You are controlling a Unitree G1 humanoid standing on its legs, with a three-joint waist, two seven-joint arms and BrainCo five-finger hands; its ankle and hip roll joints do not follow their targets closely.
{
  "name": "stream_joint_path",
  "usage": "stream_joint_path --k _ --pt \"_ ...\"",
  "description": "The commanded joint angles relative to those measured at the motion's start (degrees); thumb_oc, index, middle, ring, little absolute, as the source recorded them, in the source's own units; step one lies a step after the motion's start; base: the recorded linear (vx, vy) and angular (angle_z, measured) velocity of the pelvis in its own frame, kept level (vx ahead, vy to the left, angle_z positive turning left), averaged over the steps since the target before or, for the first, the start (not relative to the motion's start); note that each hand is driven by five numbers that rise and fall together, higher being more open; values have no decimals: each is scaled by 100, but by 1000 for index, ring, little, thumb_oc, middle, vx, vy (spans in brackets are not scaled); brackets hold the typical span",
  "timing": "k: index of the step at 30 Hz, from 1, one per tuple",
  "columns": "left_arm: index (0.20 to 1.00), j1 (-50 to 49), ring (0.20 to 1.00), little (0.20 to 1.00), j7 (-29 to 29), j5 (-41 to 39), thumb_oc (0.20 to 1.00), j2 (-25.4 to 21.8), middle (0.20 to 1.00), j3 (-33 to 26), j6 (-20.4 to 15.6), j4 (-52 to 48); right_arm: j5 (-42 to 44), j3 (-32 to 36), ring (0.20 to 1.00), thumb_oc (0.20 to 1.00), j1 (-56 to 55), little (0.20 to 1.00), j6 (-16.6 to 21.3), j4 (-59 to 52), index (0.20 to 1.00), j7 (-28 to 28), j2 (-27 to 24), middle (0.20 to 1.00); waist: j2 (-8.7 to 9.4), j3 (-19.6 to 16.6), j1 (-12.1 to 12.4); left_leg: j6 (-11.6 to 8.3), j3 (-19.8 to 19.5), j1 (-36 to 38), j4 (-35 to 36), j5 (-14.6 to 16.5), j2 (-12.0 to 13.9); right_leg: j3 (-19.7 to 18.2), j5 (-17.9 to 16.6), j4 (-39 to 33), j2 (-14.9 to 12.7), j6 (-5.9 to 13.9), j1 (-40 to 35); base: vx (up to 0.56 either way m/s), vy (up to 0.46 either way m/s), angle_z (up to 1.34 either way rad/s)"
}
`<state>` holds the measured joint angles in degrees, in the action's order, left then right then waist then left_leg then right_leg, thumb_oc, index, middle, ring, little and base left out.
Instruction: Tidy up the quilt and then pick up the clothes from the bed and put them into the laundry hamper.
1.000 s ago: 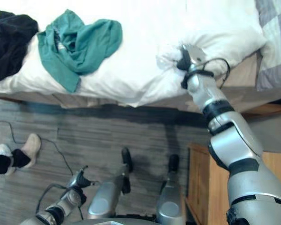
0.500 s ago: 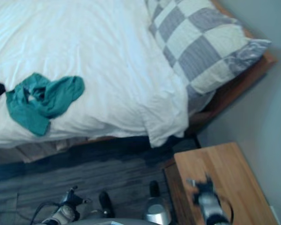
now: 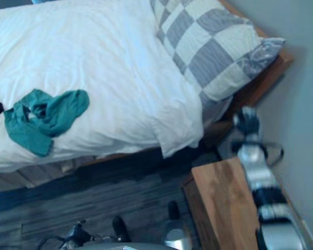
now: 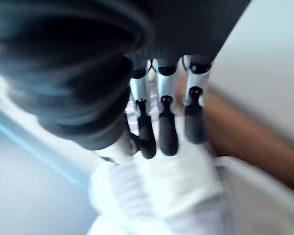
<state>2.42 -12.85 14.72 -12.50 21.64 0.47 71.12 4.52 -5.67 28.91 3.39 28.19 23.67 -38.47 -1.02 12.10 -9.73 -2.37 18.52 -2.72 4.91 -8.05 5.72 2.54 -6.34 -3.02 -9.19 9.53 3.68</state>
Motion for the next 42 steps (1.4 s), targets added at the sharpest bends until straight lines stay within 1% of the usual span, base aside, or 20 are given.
stream_joint_path --k 1,4,6,12,17,19,21,22,23,24,26,27,28,30,32,33,34,37,39,42 --pt "1000 435 1000 1000 -100 -88 1000 -301 1000 28 -44 81 19 -318 200 200 1238 200 224 276 200 130 20 200 149 640 314 -313 -17 432 -65 945 -68 -388 443 566 -294 240 687 -128 -32 23" --pt "1000 648 1000 1000 -197 -334 1000 -366 1000 176 -132 -16 100 -791 200 200 2212 200 214 811 200 214 78 200 -33 895 431 -327 -111 27 -283 933 -123 -443 413 649 -321 228 978 -120 -47 19" --pt "1000 970 1000 1000 -283 -652 1000 -395 1000 440 -278 -277 346 -1200 200 200 2972 200 199 1869 200 178 185 200 -302 1201 535 -337 -212 -652 -987 1024 -196 -502 451 939 -391 174 1397 -178 -66 30" --pt "1000 1369 1000 1000 -348 -581 1000 -141 1000 912 -339 -503 282 -1318 200 200 2636 200 -281 4250 200 -296 833 200 -723 1539 523 -300 -131 -1085 -1303 1081 -262 -585 581 1429 -503 187 1962 -94 45 13" --pt "1000 1361 1000 1000 -289 -115 1000 -56 1000 944 -208 -382 65 -805 200 200 762 200 -521 4724 200 -526 1397 200 -678 1505 385 -238 -168 -988 -1425 1209 -291 -500 587 1396 -573 204 1788 -17 75 10" --pt "1000 1118 1000 1000 -296 26 1000 -55 1000 561 -101 -220 35 -169 200 200 -885 200 -518 4530 200 -631 1715 200 -435 1391 159 -161 -165 -663 -1330 1353 -319 -386 531 1225 -635 261 1410 96 91 13" --pt "1000 1054 1000 1000 -242 166 1000 -91 1000 500 -83 -146 -118 -82 200 200 -1387 200 -553 4585 200 -749 1811 200 -323 1250 70 -149 -155 -482 -1153 1318 -368 -333 375 1083 -668 333 1270 68 67 15" --pt "1000 1002 1000 1000 -212 233 1000 -129 1000 466 -68 -117 -220 -42 401 401 -1761 401 -561 4630 401 -808 1911 401 -273 1191 17 -130 -182 -363 -1047 1315 -390 -325 364 1079 -674 344 1194 48 25 -2" --pt "1000 969 1000 1000 -157 274 1000 -210 1000 388 -57 -100 -287 2 401 401 -2026 401 -593 4653 401 -899 1983 401 -171 1097 -49 -102 -197 -259 -879 1243 -438 -394 208 1125 -642 373 1217 15 86 -24" --pt "1000 966 1000 1000 -34 230 1000 -343 1000 297 -54 -123 -333 22 1000 1000 -2435 1000 -617 4761 1000 -1018 2106 1000 -108 1025 -103 -35 -247 -104 -666 1116 -368 -568 506 1819 -285 286 1226 -68 109 -30" --pt "1000 988 1000 1000 30 99 1000 -459 1000 176 -50 -166 -397 -55 1000 1000 -2633 1000 -585 4748 1000 -1029 2194 1000 -61 1029 -107 34 -185 -6 -626 1062 -286 -436 890 2568 146 141 1165 -105 90 0" --pt "1000 988 1000 1000 30 99 1000 -461 1000 175 -50 -167 -397 -56 1000 1000 -2631 1000 -585 4748 1000 -1029 2195 1000 -66 1019 -98 31 -177 -21 -627 1055 -276 -442 872 2556 158 136 1179 -56 24 4" --pt "1000 900 1000 1000 68 15 1000 -526 1000 61 -72 -233 -617 -260 1000 1000 -2750 1000 -529 4615 1000 -1097 2327 1000 24 878 62 71 -87 7 -678 1134 -304 167 1307 2474 260 -76 691 -11 -36 -11" --pt "1000 826 1000 1000 84 146 1000 -534 1000 48 -139 -364 -824 -410 1000 1000 -2753 1000 -504 4448 1000 -1164 2330 1000 152 737 198 -2 8 -100 -996 1255 -399 523 1428 1349 154 -126 -21 -41 -80 -26" --pt "1000 814 1000 1000 72 157 1000 -504 1000 52 -160 -461 -888 -542 1000 1000 -2588 1000 -496 4308 1000 -1189 2294 1000 206 740 239 -130 167 -452 -1485 1270 -298 426 1404 873 159 -197 -182 -99 -68 -14" --pt "1000 829 1000 1000 81 124 1000 -481 1000 56 -203 -583 -994 -669 1000 1000 -2543 1000 -479 4212 1000 -1210 2243 1000 244 827 314 -373 270 -883 -2067 1004 -87 450 1404 670 124 -289 -286 -252 37 12" --pt "1000 838 1000 1000 46 -22 1000 -419 1000 -26 -207 -636 -1186 -962 1000 1000 -2268 1000 -508 4139 1000 -1150 2124 1000 158 1014 508 -1115 62 -1425 -2791 290 153 472 1348 385 169 -433 -384 -304 99 23" --pt "1000 806 1000 1000 -39 -94 1000 -353 1000 -99 -202 -522 -1195 -951 1000 1000 -2165 1000 -496 4055 1000 -1136 2085 1000 191 965 488 -977 -54 -1366 -2683 520 309 552 1197 252 -39 -321 -305 -133 189 7" --pt "1000 740 1000 1000 -116 -39 1000 -275 1000 -184 -163 -322 -1880 -1362 1000 1000 -2039 1000 -481 3970 1000 -1105 2082 1000 210 751 426 -734 263 -566 -1780 718 1057 721 985 178 -481 -32 -250 47 444 28" --pt "1000 676 1000 1000 -157 33 1000 -250 1000 -255 -121 -119 -2005 -1384 1000 1000 -2206 1000 -473 4089 1000 -1219 2100 1000 163 424 419 -1008 308 -164 -632 -39 1857 899 944 189 -949 287 -316 145 604 24"
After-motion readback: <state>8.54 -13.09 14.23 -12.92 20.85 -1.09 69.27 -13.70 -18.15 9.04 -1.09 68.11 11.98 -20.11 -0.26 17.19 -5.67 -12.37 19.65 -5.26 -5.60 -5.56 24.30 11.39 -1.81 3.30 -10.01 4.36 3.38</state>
